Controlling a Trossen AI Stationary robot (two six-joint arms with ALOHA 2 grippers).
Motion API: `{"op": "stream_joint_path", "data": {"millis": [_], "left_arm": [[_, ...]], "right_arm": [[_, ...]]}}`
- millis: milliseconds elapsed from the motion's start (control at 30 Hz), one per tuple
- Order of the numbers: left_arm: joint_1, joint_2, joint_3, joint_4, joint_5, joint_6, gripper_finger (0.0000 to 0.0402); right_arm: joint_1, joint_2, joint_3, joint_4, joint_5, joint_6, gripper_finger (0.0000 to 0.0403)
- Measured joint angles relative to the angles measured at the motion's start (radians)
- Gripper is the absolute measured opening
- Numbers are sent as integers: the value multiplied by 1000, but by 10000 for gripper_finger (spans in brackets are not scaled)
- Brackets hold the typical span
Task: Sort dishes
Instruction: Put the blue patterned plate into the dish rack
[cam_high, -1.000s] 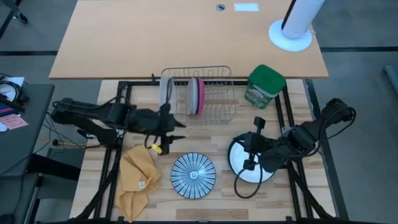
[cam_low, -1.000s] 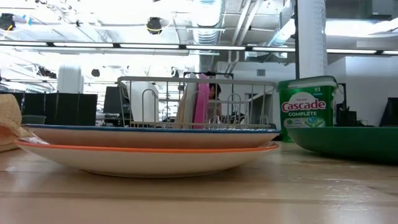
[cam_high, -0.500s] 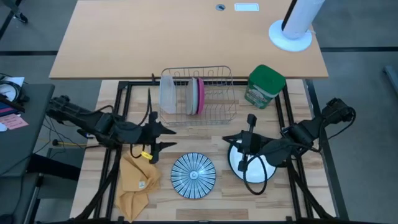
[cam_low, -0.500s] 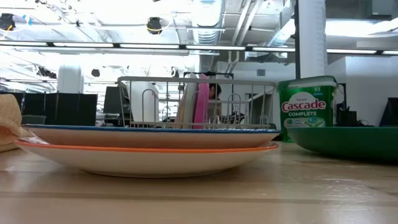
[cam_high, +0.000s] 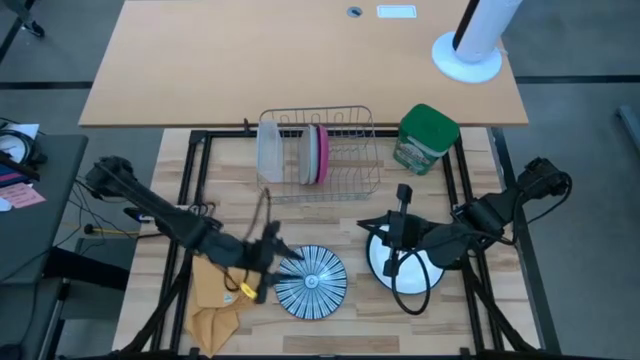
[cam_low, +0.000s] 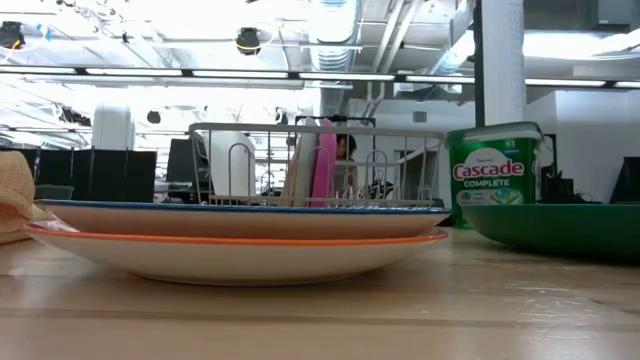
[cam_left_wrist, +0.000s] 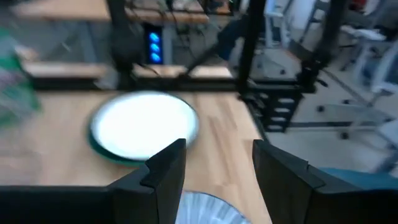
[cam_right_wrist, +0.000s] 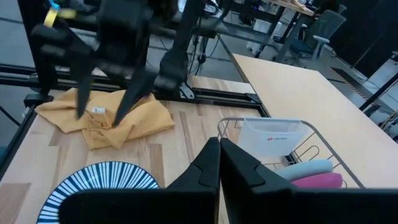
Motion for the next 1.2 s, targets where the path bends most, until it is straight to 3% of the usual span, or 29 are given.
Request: {"op": "stream_joint_path", "data": {"millis": [300,667,833,1100,1200], "left_arm": [[-58,172,-14,26,48,-172,180],[11,223,-13,-296,44,-466,180],[21,223,-13,-358,44,-488,180],[21,219,-12,-365,99,-462,180],[21,220,-12,-374,126,-458,180]], "right_arm": [[14,0,0,0,0,3,13],[13,0,0,-3,0,11,13],[15,0,0,-13,-4,55,13],[17,0,0,-96,-150,185,13],[20,0,0,-140,-159,255,13]]}}
